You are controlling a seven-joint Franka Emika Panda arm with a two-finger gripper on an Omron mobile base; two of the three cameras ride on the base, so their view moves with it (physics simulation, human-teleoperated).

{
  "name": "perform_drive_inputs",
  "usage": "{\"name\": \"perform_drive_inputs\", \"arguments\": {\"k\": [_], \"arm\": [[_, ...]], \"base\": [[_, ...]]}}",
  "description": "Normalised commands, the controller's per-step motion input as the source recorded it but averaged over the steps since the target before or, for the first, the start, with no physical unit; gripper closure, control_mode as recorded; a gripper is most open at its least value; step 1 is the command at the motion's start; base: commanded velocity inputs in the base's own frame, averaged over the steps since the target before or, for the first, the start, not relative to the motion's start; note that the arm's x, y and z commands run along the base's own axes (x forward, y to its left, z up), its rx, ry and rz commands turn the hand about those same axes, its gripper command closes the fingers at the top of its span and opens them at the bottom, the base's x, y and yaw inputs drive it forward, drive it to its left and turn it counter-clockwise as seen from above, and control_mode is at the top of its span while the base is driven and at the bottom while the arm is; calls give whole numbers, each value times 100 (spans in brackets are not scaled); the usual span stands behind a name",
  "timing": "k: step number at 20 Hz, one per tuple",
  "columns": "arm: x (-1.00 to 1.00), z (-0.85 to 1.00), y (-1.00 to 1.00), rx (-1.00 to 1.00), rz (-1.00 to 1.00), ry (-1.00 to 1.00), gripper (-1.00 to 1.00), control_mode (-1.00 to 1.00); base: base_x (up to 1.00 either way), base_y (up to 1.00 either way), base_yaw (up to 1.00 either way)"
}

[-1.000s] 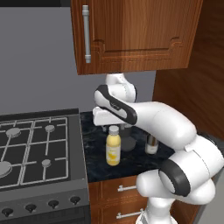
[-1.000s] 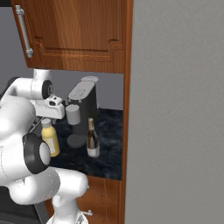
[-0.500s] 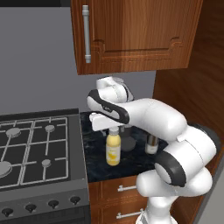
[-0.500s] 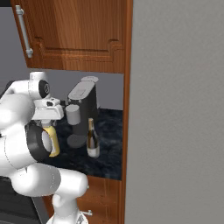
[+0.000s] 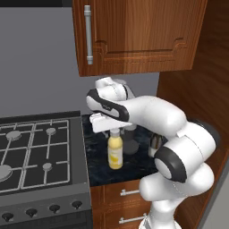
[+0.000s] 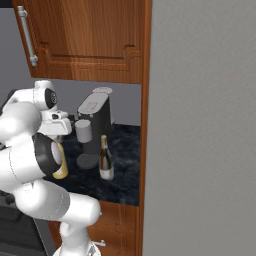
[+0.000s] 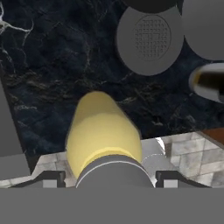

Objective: There is a wine glass and glass cup on the dining counter. Place the wine bottle next to the wine glass and the juice bottle next to the glass cup.

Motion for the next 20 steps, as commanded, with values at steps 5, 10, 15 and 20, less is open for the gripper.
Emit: {"name": "perform_drive_inputs", "arguments": {"k": [5, 10, 15, 20], "arm": [[-19, 28, -5, 0, -6, 0, 100, -100], [-30, 31, -1, 0, -1, 0, 100, -100], [-26, 25, -8, 1, 0, 0, 100, -100], [-26, 15, -13, 5, 0, 0, 100, -100]], "base": [[0, 0, 0], [0, 0, 0], [0, 0, 0], [0, 0, 0]]}}
